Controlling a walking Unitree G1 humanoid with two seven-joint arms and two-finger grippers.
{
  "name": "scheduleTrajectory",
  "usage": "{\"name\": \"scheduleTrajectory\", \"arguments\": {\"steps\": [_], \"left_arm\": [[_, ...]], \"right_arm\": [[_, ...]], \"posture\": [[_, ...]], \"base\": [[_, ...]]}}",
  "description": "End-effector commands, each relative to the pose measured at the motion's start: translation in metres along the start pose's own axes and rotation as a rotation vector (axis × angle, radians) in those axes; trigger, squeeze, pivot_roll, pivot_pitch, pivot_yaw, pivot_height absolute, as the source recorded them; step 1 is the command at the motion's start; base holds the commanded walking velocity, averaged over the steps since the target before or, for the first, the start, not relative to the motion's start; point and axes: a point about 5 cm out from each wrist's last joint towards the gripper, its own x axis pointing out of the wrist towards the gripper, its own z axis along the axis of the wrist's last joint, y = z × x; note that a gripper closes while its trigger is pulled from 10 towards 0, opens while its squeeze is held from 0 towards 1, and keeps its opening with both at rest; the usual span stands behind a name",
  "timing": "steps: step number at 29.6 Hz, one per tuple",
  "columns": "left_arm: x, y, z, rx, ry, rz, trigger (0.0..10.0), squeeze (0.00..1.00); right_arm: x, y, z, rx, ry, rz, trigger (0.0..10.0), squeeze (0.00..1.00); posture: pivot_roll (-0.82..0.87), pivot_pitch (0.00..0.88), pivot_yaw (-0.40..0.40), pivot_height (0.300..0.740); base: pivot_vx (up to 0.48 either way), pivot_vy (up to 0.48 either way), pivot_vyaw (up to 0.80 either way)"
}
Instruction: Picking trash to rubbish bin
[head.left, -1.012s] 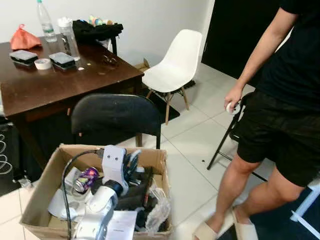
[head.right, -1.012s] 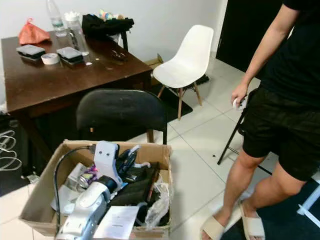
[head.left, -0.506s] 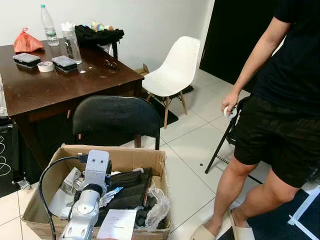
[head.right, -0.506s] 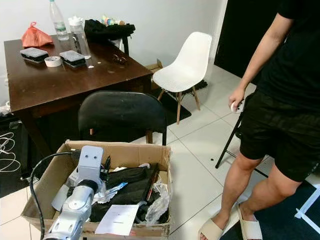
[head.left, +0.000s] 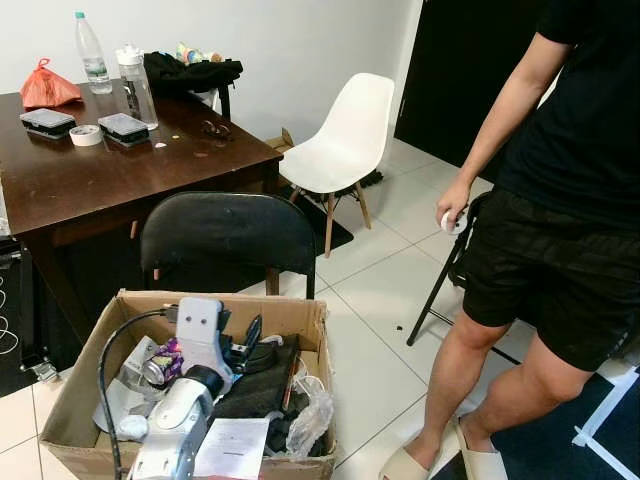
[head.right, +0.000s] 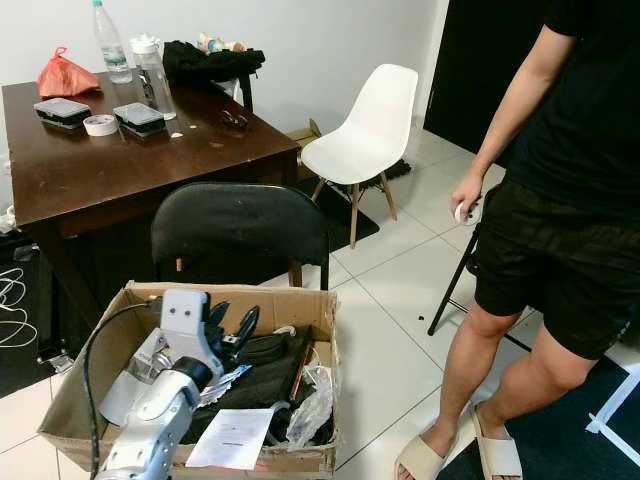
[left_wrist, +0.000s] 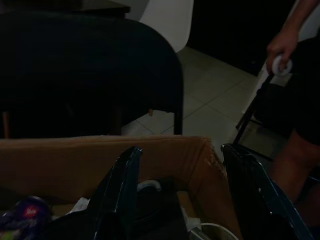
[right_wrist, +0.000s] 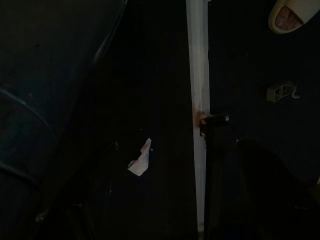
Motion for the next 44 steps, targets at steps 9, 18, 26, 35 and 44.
{"name": "scheduleTrajectory", "arguments": {"steps": [9,18,26,35,44], "left_arm": [[-0.012,0.009,-0.023,0.017,0.094,0.011,10.0,0.00],[-0.012,0.004,-0.025,0.011,0.098,-0.010,10.0,0.00],[-0.010,-0.003,-0.027,0.016,0.100,-0.041,10.0,0.00],[-0.014,0.001,-0.034,0.030,0.127,-0.038,10.0,0.00],[-0.021,0.003,-0.044,0.090,0.177,-0.054,10.0,0.00]], "right_arm": [[0.000,0.009,-0.005,0.002,0.012,0.033,10.0,0.00],[0.000,0.010,-0.006,0.001,0.016,0.036,10.0,0.00],[0.000,0.010,-0.007,0.006,0.018,0.038,10.0,0.00],[0.000,0.009,-0.007,0.007,0.018,0.039,10.0,0.00],[0.000,0.010,-0.007,0.006,0.016,0.040,10.0,0.00]], "posture": [[-0.05,0.148,-0.002,0.740],[-0.04,0.157,-0.001,0.740],[-0.05,0.161,0.001,0.740],[-0.04,0.160,0.000,0.740],[-0.04,0.159,0.001,0.740]], "base": [[-0.365,0.000,0.00],[-0.374,0.000,0.00],[-0.375,0.000,0.00],[-0.375,0.000,0.00],[-0.304,0.000,0.00]]}}
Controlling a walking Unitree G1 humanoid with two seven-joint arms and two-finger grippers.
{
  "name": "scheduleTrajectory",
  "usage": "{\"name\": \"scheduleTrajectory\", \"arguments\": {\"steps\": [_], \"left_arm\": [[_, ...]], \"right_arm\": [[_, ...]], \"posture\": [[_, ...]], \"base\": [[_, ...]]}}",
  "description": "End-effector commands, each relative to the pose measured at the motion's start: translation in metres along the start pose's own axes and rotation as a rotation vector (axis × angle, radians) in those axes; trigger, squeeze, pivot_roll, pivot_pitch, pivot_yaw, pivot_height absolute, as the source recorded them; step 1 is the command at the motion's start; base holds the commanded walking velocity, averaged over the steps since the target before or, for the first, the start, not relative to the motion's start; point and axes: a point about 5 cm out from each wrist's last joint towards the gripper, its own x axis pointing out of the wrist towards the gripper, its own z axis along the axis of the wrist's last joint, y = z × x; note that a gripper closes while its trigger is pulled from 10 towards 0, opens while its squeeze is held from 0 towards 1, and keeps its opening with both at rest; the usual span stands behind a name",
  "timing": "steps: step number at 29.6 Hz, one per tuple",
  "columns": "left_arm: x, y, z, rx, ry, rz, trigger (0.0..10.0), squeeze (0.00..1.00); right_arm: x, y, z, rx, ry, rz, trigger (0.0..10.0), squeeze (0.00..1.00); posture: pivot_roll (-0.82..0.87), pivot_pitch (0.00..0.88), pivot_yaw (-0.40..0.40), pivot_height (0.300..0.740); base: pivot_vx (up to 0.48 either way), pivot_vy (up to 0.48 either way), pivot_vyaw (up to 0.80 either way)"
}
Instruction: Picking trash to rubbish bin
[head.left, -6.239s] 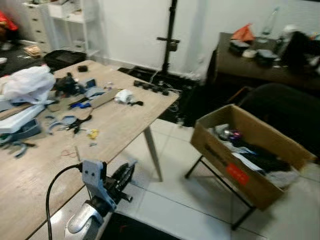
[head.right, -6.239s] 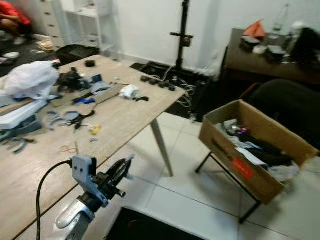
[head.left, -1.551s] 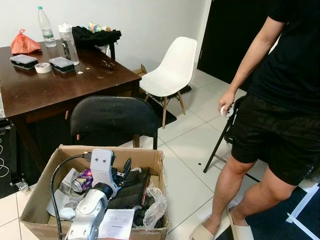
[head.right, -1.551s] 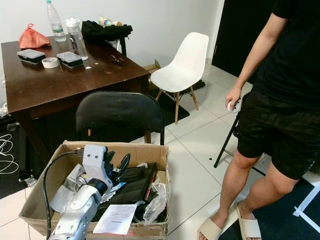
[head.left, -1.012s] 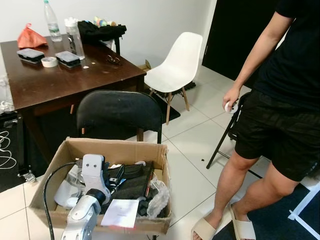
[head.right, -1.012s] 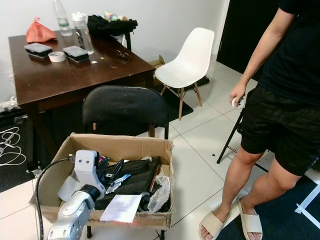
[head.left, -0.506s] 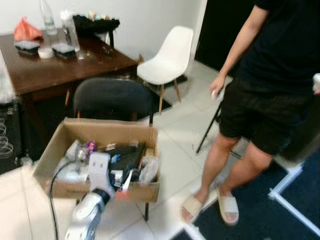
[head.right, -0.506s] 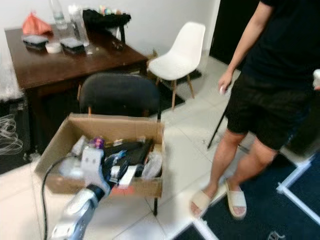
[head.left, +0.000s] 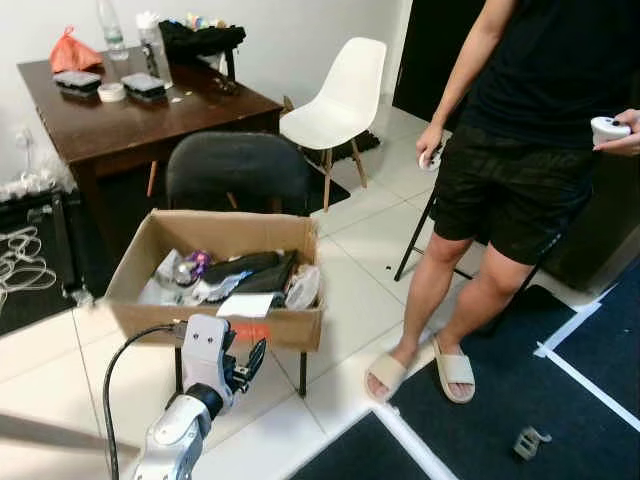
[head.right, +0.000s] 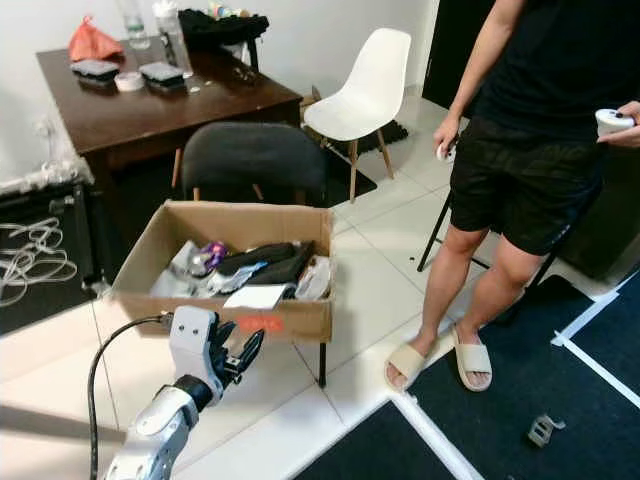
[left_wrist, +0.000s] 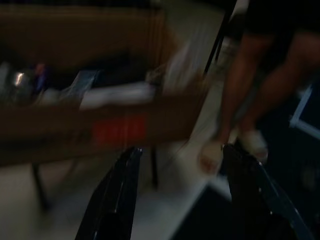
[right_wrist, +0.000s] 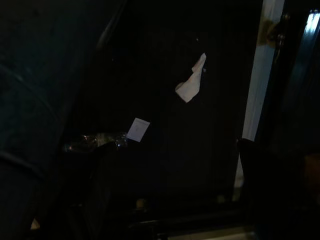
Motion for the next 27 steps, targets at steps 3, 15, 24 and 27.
{"name": "scheduleTrajectory", "arguments": {"steps": [3,15,24,27], "left_arm": [[-0.010,0.007,-0.019,0.059,0.078,0.006,10.0,0.00],[-0.056,0.039,-0.077,0.060,0.324,0.171,10.0,0.00],[-0.073,0.041,-0.100,0.033,0.421,0.219,10.0,0.00],[-0.077,0.042,-0.104,0.029,0.440,0.227,10.0,0.00]], "right_arm": [[0.000,0.007,-0.006,0.016,0.014,0.023,10.0,0.00],[0.000,0.008,-0.007,0.015,0.016,0.027,10.0,0.00],[0.000,0.008,-0.006,0.011,0.014,0.026,10.0,0.00],[0.000,0.008,-0.006,0.011,0.013,0.026,10.0,0.00]], "posture": [[-0.04,0.159,0.002,0.740],[-0.03,0.163,0.001,0.740],[-0.03,0.163,-0.001,0.740],[-0.03,0.163,-0.001,0.740]], "base": [[0.000,0.000,0.00],[0.000,-0.191,0.00],[0.000,-0.462,0.00],[0.000,-0.464,0.00]]}}
